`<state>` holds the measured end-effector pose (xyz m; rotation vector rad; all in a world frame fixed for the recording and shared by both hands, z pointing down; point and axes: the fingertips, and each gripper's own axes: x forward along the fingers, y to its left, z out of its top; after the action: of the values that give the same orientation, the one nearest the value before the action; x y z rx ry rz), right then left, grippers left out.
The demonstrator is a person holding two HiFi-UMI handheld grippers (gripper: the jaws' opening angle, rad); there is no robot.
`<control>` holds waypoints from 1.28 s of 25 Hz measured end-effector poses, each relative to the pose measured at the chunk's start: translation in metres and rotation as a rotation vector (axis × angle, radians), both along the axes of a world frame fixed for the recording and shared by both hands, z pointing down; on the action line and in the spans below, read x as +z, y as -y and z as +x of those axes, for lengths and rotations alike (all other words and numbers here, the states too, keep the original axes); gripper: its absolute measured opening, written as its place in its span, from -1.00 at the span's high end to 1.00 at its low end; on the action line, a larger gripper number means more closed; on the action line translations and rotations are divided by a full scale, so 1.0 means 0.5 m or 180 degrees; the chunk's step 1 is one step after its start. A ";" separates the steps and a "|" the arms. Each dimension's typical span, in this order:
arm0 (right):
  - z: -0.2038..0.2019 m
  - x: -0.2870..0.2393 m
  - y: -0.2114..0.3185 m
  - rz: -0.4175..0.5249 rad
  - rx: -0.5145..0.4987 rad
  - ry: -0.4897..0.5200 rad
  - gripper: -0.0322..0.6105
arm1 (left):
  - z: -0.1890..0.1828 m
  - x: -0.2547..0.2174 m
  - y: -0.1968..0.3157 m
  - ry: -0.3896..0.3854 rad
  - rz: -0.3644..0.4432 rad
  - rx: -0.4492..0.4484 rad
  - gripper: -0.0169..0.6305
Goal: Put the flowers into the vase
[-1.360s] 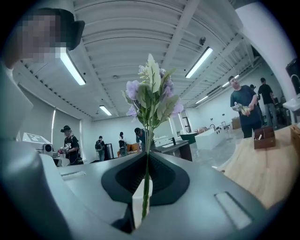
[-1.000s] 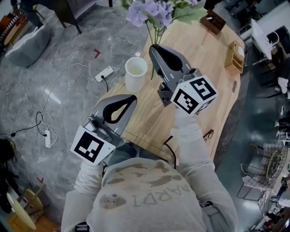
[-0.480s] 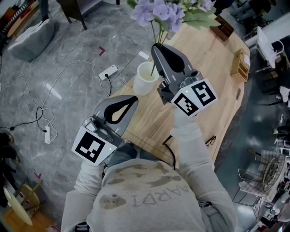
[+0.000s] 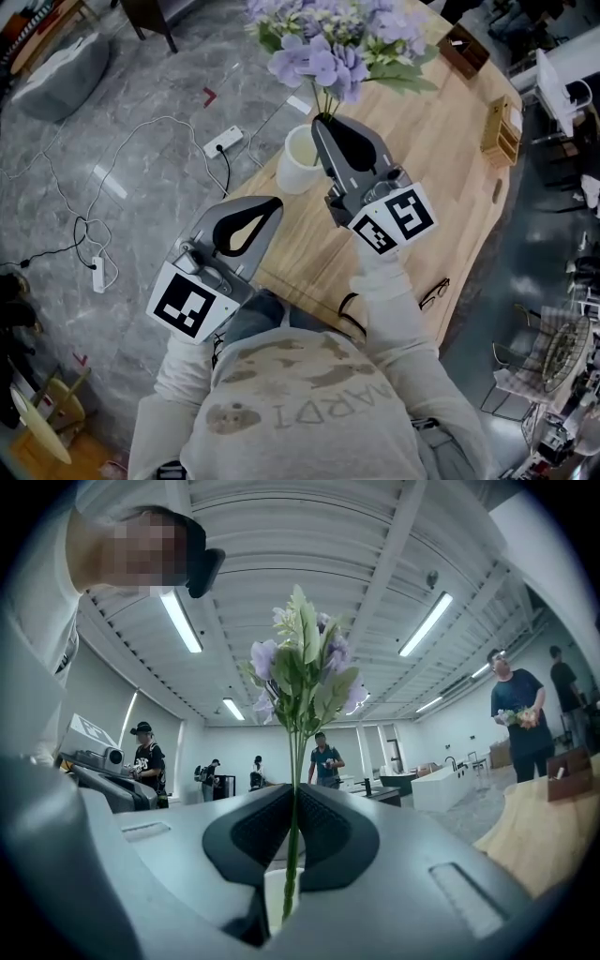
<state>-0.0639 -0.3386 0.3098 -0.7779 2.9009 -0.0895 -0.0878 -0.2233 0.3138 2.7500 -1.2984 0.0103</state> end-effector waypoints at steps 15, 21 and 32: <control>0.015 0.091 -0.014 0.0095 0.0172 -0.0464 0.73 | 0.019 0.021 -0.011 0.0030 -0.0085 0.0018 0.95; 0.023 0.119 -0.019 -0.0031 0.0230 -0.0734 0.70 | 0.030 0.023 -0.022 0.0044 -0.0087 0.0036 0.95; 0.034 0.135 -0.024 -0.0216 0.0222 -0.1056 0.54 | 0.049 0.027 -0.024 0.0055 -0.0101 0.0100 0.95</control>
<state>-0.0469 -0.3268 0.3775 -0.9908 3.1898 -0.0562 -0.0634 -0.2113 0.3275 2.7493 -1.2481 0.0566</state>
